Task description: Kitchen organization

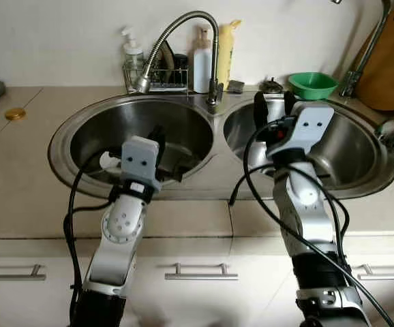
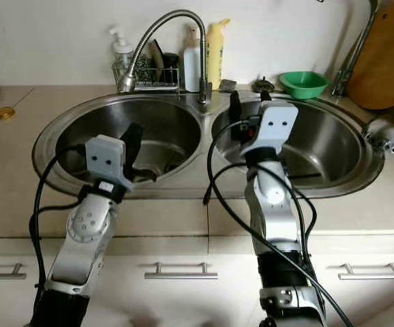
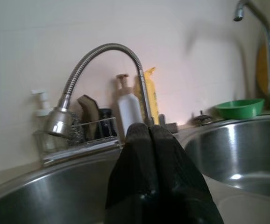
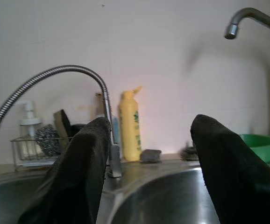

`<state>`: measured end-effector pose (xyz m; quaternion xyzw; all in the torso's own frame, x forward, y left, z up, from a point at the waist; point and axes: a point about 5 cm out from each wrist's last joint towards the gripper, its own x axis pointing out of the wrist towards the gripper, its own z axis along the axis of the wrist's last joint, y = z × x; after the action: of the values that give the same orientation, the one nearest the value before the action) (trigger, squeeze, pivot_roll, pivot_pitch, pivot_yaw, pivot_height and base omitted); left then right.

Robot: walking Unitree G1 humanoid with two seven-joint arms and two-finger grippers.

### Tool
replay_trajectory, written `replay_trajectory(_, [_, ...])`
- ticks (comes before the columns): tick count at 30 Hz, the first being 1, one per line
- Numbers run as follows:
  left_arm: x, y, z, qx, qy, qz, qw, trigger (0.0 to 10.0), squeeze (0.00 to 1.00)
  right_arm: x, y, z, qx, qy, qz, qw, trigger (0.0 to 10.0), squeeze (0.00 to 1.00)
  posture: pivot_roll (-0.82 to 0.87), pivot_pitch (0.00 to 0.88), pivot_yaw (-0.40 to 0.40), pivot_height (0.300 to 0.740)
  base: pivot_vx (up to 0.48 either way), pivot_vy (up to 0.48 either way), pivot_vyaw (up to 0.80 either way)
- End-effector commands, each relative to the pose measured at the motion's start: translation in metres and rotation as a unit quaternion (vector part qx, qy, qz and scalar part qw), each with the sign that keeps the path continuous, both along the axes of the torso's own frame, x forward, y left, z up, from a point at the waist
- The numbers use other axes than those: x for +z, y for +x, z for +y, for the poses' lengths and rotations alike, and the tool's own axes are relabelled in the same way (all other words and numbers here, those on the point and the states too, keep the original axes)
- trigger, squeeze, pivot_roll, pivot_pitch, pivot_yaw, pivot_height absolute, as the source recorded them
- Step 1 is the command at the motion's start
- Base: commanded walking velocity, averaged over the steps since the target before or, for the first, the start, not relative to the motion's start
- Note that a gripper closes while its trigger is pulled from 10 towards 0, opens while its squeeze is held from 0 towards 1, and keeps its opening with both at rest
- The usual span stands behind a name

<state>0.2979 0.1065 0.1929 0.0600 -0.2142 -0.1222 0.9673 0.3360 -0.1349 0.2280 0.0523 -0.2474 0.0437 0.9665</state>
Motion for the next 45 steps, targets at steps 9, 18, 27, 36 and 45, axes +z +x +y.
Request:
replay_trajectory(9, [0.004,0.002,0.001,-0.003,-0.004,-0.006,1.000,10.0,0.00,0.005,-0.003,0.005,-0.002,-0.003,-0.002,1.000,10.0,0.00,0.14,0.000,-0.002,0.740,0.000,0.469,0.00])
replay_trajectory(18, [0.006,-0.001,-0.001,-0.005,-0.004,-0.022,1.000,10.0,0.00,0.000,-0.007,0.004,-0.009,-0.012,0.008,1.000,10.0,0.00,0.13,0.000,-0.005,0.740,0.000,0.307,0.00])
replay_trajectory(27, [0.006,-0.002,-0.002,-0.004,-0.002,-0.028,1.000,10.0,0.00,-0.001,-0.009,0.007,-0.006,-0.019,0.008,1.000,10.0,0.00,0.13,0.000,-0.007,0.740,0.000,0.000,0.00])
replay_trajectory(36, [0.006,-0.002,-0.002,-0.004,0.007,-0.032,0.999,10.0,0.00,-0.005,-0.013,0.012,0.002,-0.019,0.013,1.000,10.0,0.00,0.12,0.000,-0.007,0.740,0.000,0.000,-0.53])
replay_trajectory(45, [0.006,-0.002,-0.003,-0.008,0.007,-0.031,0.999,10.0,0.00,-0.006,-0.017,0.011,0.002,-0.025,0.012,1.000,10.0,0.00,0.11,0.000,-0.001,0.740,0.000,0.000,-0.80])
